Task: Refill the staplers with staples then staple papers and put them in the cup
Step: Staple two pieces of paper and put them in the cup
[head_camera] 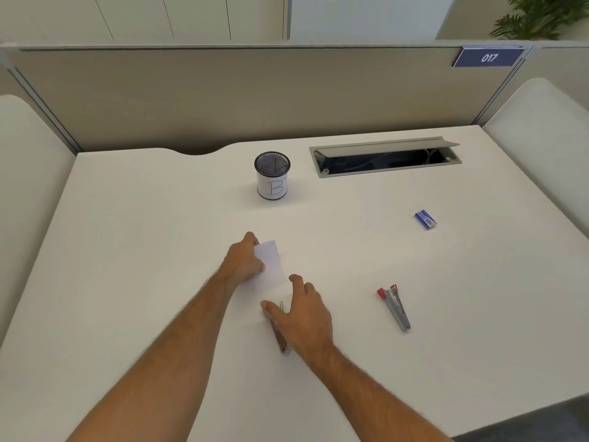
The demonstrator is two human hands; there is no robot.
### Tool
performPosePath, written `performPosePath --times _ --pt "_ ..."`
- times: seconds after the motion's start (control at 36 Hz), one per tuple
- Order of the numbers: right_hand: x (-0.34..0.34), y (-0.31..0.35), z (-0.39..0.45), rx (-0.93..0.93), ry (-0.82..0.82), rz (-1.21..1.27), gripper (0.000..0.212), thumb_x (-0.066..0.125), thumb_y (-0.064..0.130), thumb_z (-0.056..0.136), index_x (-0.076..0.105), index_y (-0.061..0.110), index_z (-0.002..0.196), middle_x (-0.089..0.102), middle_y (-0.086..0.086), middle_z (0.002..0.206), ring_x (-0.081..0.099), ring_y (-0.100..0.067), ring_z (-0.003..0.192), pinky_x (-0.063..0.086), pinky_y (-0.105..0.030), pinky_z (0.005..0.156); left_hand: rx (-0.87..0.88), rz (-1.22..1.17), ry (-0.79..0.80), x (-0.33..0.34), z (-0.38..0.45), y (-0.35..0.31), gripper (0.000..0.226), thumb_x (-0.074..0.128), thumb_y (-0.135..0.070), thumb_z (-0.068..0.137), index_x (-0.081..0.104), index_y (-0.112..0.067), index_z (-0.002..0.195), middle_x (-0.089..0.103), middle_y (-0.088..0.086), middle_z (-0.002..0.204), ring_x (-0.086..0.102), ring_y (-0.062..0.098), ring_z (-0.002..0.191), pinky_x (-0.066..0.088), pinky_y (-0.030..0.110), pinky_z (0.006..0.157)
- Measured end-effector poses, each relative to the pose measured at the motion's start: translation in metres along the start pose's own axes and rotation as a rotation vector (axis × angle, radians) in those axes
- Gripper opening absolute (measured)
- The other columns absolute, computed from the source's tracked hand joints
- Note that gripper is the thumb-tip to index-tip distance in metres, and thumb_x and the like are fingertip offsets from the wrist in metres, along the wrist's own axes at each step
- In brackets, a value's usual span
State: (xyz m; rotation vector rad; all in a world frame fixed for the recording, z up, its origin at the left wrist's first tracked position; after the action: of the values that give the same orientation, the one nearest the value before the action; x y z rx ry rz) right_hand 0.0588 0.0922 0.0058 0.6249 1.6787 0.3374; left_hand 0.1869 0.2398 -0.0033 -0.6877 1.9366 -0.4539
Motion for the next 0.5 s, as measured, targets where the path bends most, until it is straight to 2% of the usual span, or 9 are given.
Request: performPosePath --times 0.06,0.11,0.19,0.25,0.28,0.36,0.44,0.5 --pt "-0.005 -0.002 0.004 0.010 -0.021 0.050 0.069 0.057 0.070 0.086 0.043 0.025 0.136 0.058 0.001 0.119 0.057 -0.020 0.111 0.051 -0.036 0.081 0.039 -0.149 -0.021 -0.002 -0.010 0.002 0.031 0.062 0.000 0.087 0.051 -0.010 0.113 0.059 0.014 0.101 0.055 0.030 0.085 0.046 0.035 0.067" --pt "-0.012 -0.005 0.009 0.040 -0.029 0.143 0.065 0.060 0.067 0.086 0.046 0.025 0.133 0.059 0.004 0.108 0.059 -0.018 0.100 0.050 -0.035 0.077 0.071 -0.245 -0.071 -0.004 -0.022 0.000 0.026 0.060 0.001 0.087 0.053 -0.012 0.109 0.059 0.012 0.099 0.052 0.026 0.079 0.042 0.032 0.061" --pt "-0.021 -0.007 0.015 0.100 -0.022 0.387 0.056 0.066 0.059 0.086 0.050 0.026 0.128 0.054 0.014 0.063 0.054 -0.005 0.061 0.042 -0.022 0.057 0.152 -0.361 -0.143 -0.009 -0.040 -0.006 0.016 0.065 -0.001 0.086 0.058 -0.013 0.094 0.063 0.005 0.089 0.051 0.021 0.076 0.041 0.030 0.063" --pt "-0.026 -0.008 0.017 0.128 -0.010 0.546 0.044 0.068 0.050 0.088 0.053 0.028 0.123 0.052 0.014 0.050 0.052 -0.002 0.050 0.040 -0.013 0.048 0.204 -0.408 -0.186 -0.013 -0.053 -0.010 0.011 0.069 -0.005 0.086 0.062 -0.014 0.087 0.063 -0.001 0.079 0.050 0.016 0.070 0.041 0.028 0.063" --pt "-0.029 -0.007 0.018 0.138 -0.002 0.620 0.039 0.067 0.046 0.091 0.054 0.028 0.123 0.055 0.013 0.053 0.053 -0.001 0.052 0.041 -0.012 0.048 0.230 -0.435 -0.201 -0.014 -0.058 -0.013 0.010 0.071 -0.007 0.086 0.064 -0.014 0.086 0.064 -0.002 0.077 0.051 0.014 0.069 0.042 0.028 0.064" --pt "-0.036 -0.004 0.021 0.156 0.045 0.832 0.030 0.058 0.030 0.098 0.050 0.035 0.127 0.070 0.002 0.077 0.059 -0.008 0.060 0.047 -0.023 0.052 0.300 -0.514 -0.223 -0.016 -0.076 -0.022 0.009 0.073 -0.012 0.090 0.069 -0.018 0.085 0.069 -0.005 0.080 0.056 0.013 0.073 0.045 0.027 0.071" --pt "-0.050 0.000 0.020 0.127 0.063 0.929 0.042 0.051 0.012 0.097 0.048 0.042 0.126 0.074 -0.004 0.085 0.064 -0.008 0.060 0.050 -0.025 0.052 0.355 -0.515 -0.238 -0.018 -0.092 -0.034 0.013 0.071 -0.017 0.093 0.072 -0.025 0.083 0.072 -0.011 0.082 0.063 0.017 0.083 0.048 0.027 0.078" --pt "-0.059 0.002 0.021 0.092 0.072 0.970 0.039 0.052 0.008 0.095 0.054 0.037 0.122 0.076 -0.003 0.088 0.068 -0.012 0.067 0.053 -0.027 0.054 0.371 -0.499 -0.225 -0.019 -0.099 -0.040 0.013 0.070 -0.021 0.096 0.073 -0.025 0.083 0.073 -0.012 0.084 0.065 0.017 0.089 0.049 0.029 0.082"
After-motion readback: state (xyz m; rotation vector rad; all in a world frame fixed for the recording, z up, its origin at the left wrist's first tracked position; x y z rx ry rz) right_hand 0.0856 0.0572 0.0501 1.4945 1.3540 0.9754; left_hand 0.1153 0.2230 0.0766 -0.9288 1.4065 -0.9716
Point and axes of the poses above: each hand's wrist, its own z-axis towards the middle knuckle, its own x-axis out of the palm, y = z × x, the point moved 4 cm from there along z, towards the middle knuckle
